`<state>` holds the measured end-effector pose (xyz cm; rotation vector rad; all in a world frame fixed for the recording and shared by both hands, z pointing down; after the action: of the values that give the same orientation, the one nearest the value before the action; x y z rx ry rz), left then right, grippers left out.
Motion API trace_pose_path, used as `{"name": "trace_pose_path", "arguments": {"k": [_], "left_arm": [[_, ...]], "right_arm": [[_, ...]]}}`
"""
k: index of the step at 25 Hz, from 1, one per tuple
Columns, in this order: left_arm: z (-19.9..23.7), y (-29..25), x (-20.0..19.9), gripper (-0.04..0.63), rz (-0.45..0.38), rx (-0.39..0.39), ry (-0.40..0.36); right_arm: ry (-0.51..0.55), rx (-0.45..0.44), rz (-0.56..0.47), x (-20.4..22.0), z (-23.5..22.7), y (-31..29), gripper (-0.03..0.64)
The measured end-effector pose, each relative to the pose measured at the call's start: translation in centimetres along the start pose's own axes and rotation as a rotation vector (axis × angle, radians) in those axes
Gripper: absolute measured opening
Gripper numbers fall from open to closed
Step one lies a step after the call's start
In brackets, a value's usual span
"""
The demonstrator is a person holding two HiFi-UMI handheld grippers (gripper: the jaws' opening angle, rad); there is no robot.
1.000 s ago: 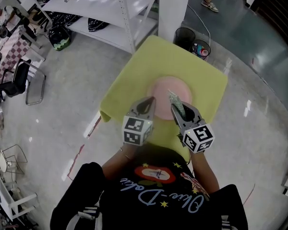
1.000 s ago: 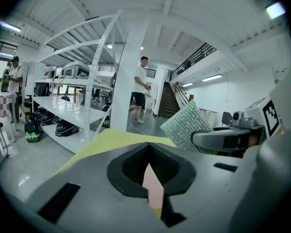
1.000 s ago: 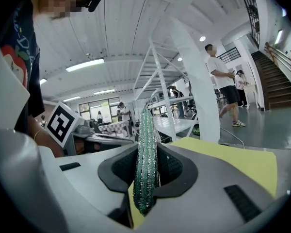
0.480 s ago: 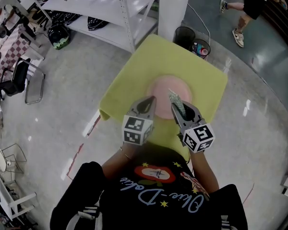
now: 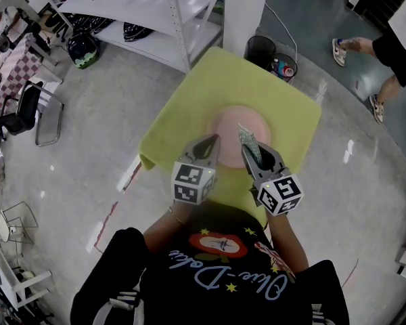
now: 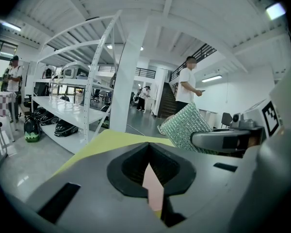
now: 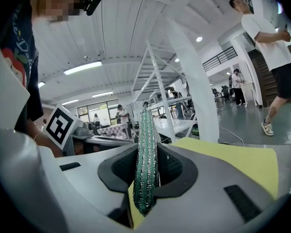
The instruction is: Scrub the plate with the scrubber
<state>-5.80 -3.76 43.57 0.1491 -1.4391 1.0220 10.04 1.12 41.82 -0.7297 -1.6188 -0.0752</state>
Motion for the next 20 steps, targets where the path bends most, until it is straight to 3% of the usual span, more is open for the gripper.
{"name": "trace_pose_path", "arguments": {"k": [4, 20], "left_arm": [[0.2, -0.4, 0.0, 0.002, -0.005, 0.0, -0.002], [-0.6, -1.6, -0.9, 0.002, 0.001, 0.018, -0.005]], "right_arm": [[-0.033, 0.018, -0.02, 0.3, -0.6, 0.0, 0.066], [-0.003, 0.001, -0.004, -0.1, -1.5, 0.0, 0.066]]}}
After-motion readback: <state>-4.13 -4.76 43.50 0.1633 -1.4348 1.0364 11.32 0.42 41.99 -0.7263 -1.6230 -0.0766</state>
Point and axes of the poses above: the fingertips, and each gripper's own axes: y backward along the fingers, z to its left, x out of its underside, the point moved 7 cm from there along y, backward along the fingers, and after that the axes turned 9 degrees about z, right-handed, at the moved point
